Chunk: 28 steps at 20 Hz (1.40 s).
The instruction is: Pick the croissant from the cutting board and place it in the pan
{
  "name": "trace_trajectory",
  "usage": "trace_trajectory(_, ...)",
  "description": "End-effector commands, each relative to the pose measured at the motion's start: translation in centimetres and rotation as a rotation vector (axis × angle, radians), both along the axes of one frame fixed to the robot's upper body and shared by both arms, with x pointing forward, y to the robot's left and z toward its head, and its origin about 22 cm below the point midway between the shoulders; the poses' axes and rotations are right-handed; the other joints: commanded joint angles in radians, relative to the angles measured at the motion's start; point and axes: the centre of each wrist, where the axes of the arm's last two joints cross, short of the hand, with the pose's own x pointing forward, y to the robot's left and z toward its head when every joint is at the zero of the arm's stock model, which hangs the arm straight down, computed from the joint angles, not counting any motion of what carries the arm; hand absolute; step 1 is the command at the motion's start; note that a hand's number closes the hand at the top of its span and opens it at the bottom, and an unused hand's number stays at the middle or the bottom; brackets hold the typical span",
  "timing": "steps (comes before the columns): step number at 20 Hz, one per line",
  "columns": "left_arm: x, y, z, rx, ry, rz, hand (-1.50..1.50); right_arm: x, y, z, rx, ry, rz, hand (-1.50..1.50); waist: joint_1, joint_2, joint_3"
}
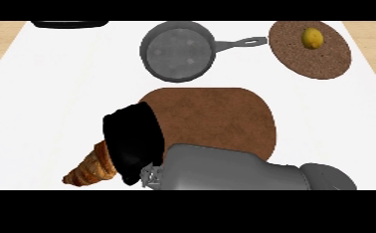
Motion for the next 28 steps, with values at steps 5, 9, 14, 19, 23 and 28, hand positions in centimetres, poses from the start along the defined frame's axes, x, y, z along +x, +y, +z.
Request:
trace_trajectory(5, 10.5, -2.3, 5.3, -0.060, -0.483, -0.065, 0.00, 0.1, 1.1, 4.4, 0.211, -0.193, -0.067, 1.50, -0.044, -0.009, 0.006)
trace_trajectory(9, 10.8, -1.9, 5.8, -0.056, -0.496, -0.065, 0.00, 1.1, 0.6, 5.7, 0.357, -0.175, -0.126, 1.50, -0.060, 0.004, 0.009)
trace_trajectory(14, 10.4, -2.0, 5.7, -0.068, -0.492, -0.059, 0.00, 3.5, -0.2, 7.5, 0.519, -0.157, -0.236, 1.50, -0.063, 0.018, 0.009)
trace_trajectory(19, 10.4, -1.9, 6.0, -0.058, -0.516, -0.048, 0.00, 6.2, -1.3, 6.8, 0.497, -0.207, -0.304, 1.50, -0.064, 0.025, 0.008)
trace_trajectory(23, 10.3, -1.8, 6.1, -0.053, -0.522, -0.050, 0.00, 8.5, -2.8, 5.8, 0.470, -0.261, -0.358, 1.50, -0.062, 0.035, 0.008)
trace_trajectory(28, 10.1, -1.8, 5.8, -0.039, -0.527, -0.050, 0.00, 12.0, -5.7, 4.8, 0.355, -0.354, -0.424, 1.50, -0.057, 0.044, 0.006)
